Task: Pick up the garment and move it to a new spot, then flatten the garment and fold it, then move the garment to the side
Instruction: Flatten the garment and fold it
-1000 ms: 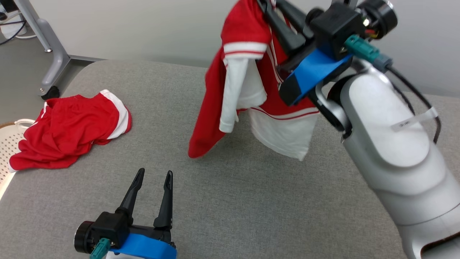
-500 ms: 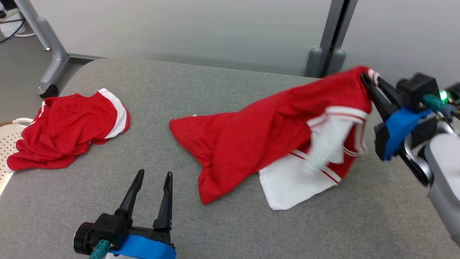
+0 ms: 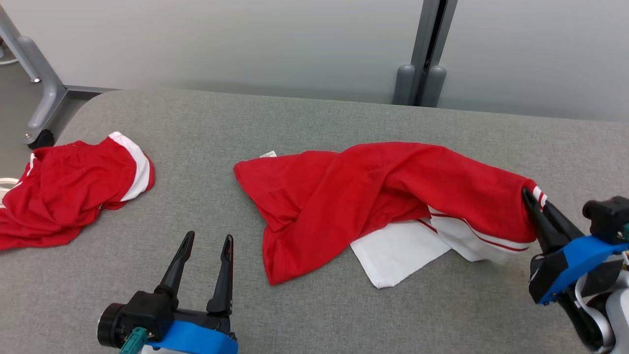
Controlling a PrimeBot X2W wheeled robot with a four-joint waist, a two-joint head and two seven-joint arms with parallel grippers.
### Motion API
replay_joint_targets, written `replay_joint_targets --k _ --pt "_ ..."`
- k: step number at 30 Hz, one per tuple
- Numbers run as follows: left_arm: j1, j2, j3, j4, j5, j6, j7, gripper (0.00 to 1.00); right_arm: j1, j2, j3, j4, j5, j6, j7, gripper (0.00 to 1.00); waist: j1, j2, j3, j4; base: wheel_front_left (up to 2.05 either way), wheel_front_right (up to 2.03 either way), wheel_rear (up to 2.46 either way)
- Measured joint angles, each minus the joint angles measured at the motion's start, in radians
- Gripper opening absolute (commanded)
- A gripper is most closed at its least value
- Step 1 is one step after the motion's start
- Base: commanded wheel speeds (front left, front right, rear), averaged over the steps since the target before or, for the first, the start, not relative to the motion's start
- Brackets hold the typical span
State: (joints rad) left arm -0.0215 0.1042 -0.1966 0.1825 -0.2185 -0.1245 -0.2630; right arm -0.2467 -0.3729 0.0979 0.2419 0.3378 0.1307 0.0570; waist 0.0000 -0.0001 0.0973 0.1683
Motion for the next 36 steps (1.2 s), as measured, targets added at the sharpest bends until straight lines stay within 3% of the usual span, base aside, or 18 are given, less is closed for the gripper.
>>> replay_joint_targets --k 6,10,12,17,23,29,30,31,36 --pt "0.001 0.006 0.007 -0.007 -0.001 -0.001 0.0 1.0 0.202 0.131 -0.137 -0.349 0.07 0.0 0.162 0.0 -0.0001 0.0 0.009 -0.013 0.0 0.0 0.0" --pt "-0.006 0.007 0.005 -0.01 -0.001 -0.001 0.0 1.0 0.285 0.166 -0.197 -0.421 0.071 0.0 0.246 0.0 0.0 0.0 0.025 -0.014 0.0 0.0 0.0" --pt "-0.021 0.007 0.0 -0.015 -0.001 -0.001 0.0 1.0 0.289 0.177 -0.235 -0.396 0.04 0.0 0.268 0.0 0.0 0.0 0.042 -0.01 0.0 0.0 0.0" --pt "-0.043 0.006 -0.01 -0.016 -0.001 -0.001 0.0 1.0 0.217 0.119 -0.246 -0.243 -0.073 0.0 0.263 0.0 0.0 0.0 0.077 0.002 0.0 0.0 0.0" --pt "-0.07 0.007 -0.017 -0.015 -0.001 -0.001 0.0 1.0 0.044 0.037 -0.23 -0.016 -0.195 0.0 0.192 0.0 0.0001 0.0001 0.115 0.033 0.0 0.0 0.0" --pt "-0.086 0.008 -0.028 -0.013 -0.002 -0.001 0.0 1.0 -0.104 0.02 -0.217 0.147 -0.274 0.0 0.097 0.0 0.0002 0.0001 0.139 0.066 0.0 0.0 0.0" --pt "-0.087 0.008 -0.028 -0.013 -0.002 -0.001 0.0 1.0 -0.121 0.021 -0.218 0.168 -0.29 0.0 0.084 0.67 0.0002 0.0001 0.14 0.069 0.0 0.0 0.0" --pt "-0.087 0.008 -0.028 -0.012 -0.002 -0.001 0.0 1.0 -0.133 0.027 -0.223 0.185 -0.294 0.0 0.077 1.0 0.0002 0.0001 0.139 0.071 0.0 0.0 0.0" --pt "-0.081 0.009 -0.016 -0.003 -0.001 -0.001 0.0 1.0 -0.134 0.068 -0.245 0.208 -0.282 0.0 0.039 1.0 0.0 0.0001 0.117 0.067 0.0 0.0 0.0"
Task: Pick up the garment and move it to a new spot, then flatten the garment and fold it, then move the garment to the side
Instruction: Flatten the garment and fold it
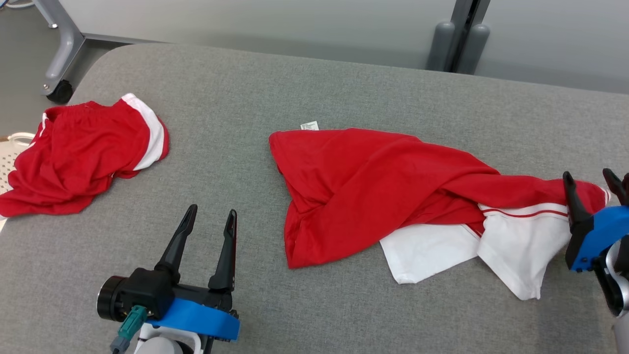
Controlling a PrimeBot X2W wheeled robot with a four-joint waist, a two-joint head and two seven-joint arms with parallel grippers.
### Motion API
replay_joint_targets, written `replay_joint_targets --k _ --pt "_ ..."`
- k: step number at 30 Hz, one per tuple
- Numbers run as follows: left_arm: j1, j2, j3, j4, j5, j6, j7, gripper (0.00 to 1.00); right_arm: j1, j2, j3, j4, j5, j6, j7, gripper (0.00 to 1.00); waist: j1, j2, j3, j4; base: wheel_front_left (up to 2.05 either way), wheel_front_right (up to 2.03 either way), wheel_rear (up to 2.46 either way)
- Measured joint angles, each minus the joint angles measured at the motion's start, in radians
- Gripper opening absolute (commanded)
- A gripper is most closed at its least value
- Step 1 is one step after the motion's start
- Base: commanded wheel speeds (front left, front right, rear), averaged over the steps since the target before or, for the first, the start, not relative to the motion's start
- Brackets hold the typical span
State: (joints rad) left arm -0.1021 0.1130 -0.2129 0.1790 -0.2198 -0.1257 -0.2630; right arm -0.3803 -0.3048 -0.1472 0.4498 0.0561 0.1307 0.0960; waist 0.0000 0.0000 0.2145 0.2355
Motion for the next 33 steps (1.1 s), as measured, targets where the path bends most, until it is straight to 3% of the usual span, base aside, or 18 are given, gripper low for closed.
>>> replay_joint_targets --k 14,20,33 --pt "0.069 0.005 0.057 -0.004 0.0 0.002 0.0 1.0 0.318 0.217 -0.018 -0.307 0.092 0.0 -0.035 1.0 -0.0002 -0.0001 -0.094 -0.12 0.0 0.0 0.0" --pt "0.084 0.005 0.057 -0.002 0.0 0.002 0.0 1.0 0.365 0.247 -0.004 -0.279 0.133 0.0 0.028 1.0 -0.0002 -0.0001 -0.134 -0.15 0.0 0.0 0.0" --pt "0.083 0.01 0.038 -0.004 0.0 0.002 0.0 1.0 0.266 0.254 0.016 -0.058 0.23 0.0 0.033 1.0 0.0 -0.0001 -0.124 -0.107 0.0 0.0 0.0"
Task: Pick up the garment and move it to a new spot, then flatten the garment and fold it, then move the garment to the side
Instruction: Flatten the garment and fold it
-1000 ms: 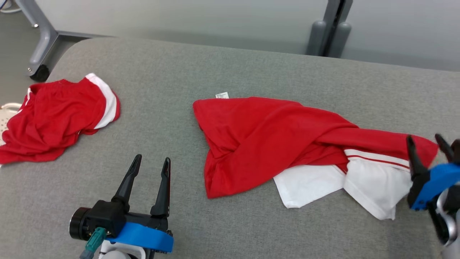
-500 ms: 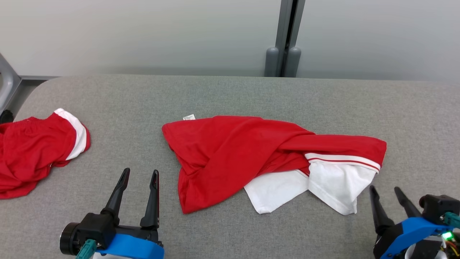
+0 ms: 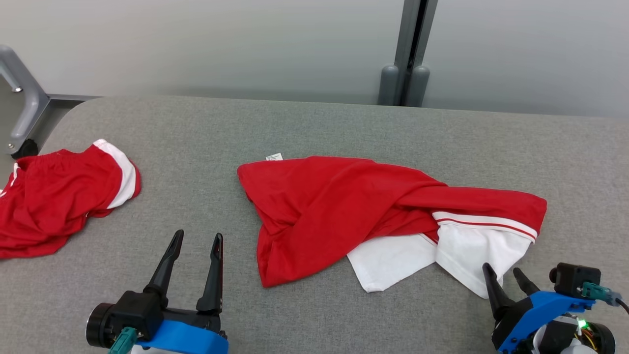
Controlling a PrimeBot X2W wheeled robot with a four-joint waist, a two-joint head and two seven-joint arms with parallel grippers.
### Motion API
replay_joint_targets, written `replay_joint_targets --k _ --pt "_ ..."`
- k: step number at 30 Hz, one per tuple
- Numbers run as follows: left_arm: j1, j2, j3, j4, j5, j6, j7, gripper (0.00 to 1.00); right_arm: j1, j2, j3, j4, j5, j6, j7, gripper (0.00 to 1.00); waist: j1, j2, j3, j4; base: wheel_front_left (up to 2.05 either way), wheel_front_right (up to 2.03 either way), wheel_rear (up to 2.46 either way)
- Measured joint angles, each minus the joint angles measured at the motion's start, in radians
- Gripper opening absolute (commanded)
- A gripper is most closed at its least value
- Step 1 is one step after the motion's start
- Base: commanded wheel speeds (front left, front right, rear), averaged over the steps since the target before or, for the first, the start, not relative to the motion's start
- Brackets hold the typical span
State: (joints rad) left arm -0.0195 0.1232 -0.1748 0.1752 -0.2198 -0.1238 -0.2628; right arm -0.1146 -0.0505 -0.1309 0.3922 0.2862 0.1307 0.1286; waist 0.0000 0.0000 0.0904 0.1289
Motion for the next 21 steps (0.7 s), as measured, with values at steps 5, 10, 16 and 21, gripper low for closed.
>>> replay_joint_targets --k 5,10,16,21 --pt "-0.003 0.0 0.001 -0.002 0.0 0.0 0.0 1.0 -0.052 0.0 0.003 0.08 -0.002 0.0 -0.021 0.88 0.0 0.0 0.014 0.013 0.0 0.0 0.0" --pt "-0.005 0.0 0.004 -0.002 0.0 0.0 0.0 1.0 -0.086 0.001 -0.003 0.101 -0.042 0.0 -0.077 0.0 0.0001 0.0002 0.023 0.013 0.0 0.0 0.0" --pt "-0.005 -0.002 0.013 -0.003 -0.001 0.0 0.0 1.0 -0.062 0.001 -0.065 0.027 -0.132 0.0 -0.101 0.0 0.0001 0.0002 0.021 -0.012 0.0 0.0 0.0" --pt "-0.003 -0.007 0.016 -0.002 -0.002 0.0 0.0 1.0 0.0 0.0 -0.124 -0.046 -0.193 0.0 -0.054 0.0 0.0001 0.0001 0.013 -0.042 0.0 0.0 0.0"
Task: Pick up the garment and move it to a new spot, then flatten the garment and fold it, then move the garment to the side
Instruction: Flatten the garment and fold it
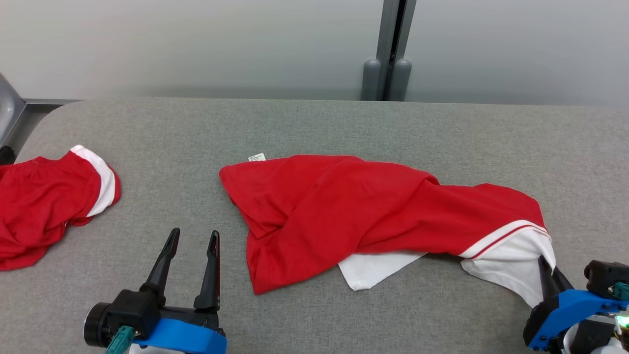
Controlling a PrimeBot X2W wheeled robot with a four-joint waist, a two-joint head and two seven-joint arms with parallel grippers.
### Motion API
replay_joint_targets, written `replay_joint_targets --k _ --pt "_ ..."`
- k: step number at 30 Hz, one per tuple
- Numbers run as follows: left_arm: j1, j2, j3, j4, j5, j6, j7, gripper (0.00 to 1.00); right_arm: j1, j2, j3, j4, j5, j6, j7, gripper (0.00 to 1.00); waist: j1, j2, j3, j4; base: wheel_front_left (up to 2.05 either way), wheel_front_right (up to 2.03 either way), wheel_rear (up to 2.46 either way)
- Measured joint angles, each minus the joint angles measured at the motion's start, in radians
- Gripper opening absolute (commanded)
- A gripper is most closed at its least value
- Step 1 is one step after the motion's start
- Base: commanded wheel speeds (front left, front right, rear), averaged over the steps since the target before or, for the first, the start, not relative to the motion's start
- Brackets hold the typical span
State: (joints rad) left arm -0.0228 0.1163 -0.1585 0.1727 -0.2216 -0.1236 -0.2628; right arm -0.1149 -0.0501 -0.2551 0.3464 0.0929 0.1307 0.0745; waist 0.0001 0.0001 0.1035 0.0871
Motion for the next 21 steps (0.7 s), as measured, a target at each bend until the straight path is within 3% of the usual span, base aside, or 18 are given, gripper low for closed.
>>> replay_joint_targets --k 1,5,10,21 --pt "0.0 -0.001 -0.001 0.001 0.0 0.0 0.0 1.0 0.007 0.0 -0.011 -0.009 -0.009 0.0 0.011 1.0 0.0 0.0 -0.002 -0.005 0.0 0.0 0.0" --pt "0.0 -0.003 0.0 0.003 0.0 0.0 0.0 1.0 0.025 0.0 -0.033 -0.052 -0.053 0.0 0.007 1.0 -0.0001 0.0 -0.013 -0.02 0.0 0.0 0.0" --pt "0.004 -0.005 0.002 0.006 0.0 0.0 0.0 1.0 0.05 0.0 -0.003 -0.152 -0.094 0.0 -0.11 1.0 -0.0001 0.0 -0.029 -0.031 0.0 0.0 0.0" --pt "0.038 -0.013 0.012 0.016 0.0 0.0 0.0 1.0 0.151 0.001 0.13 -0.266 -0.046 0.0 -0.289 1.0 -0.0001 -0.0001 -0.094 -0.04 0.0 0.0 0.0"
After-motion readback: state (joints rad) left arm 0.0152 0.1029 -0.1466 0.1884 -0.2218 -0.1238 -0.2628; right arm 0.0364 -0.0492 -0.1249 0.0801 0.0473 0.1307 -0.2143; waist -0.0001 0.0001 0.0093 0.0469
